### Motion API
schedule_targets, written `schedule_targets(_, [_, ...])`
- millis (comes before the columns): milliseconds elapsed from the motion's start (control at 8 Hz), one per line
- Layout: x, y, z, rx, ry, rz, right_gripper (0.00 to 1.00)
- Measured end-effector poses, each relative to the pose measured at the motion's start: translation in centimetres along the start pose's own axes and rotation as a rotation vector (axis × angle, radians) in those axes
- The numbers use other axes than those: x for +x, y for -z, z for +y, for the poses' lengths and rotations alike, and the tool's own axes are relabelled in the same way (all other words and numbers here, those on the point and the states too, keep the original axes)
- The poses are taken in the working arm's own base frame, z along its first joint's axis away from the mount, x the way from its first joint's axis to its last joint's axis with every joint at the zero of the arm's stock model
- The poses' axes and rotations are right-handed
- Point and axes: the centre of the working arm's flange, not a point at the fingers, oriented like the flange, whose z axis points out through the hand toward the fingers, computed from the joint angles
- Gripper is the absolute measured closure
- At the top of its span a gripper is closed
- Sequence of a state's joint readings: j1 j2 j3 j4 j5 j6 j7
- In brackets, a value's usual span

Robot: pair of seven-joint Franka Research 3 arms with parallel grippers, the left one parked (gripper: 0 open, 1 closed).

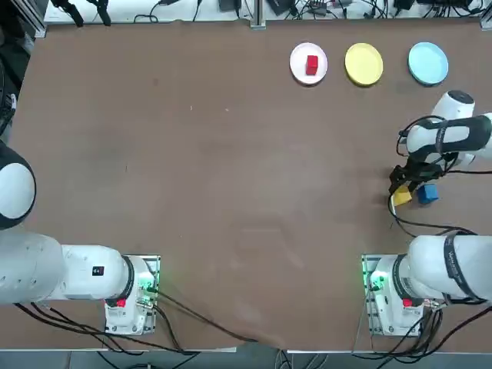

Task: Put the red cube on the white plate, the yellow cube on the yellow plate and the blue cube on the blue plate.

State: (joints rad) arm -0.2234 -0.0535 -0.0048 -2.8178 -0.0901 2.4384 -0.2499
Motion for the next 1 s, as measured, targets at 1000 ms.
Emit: schedule_targets(1000, [0.7,-0.4,1.3,-0.012,-0.006,0.031,0.29])
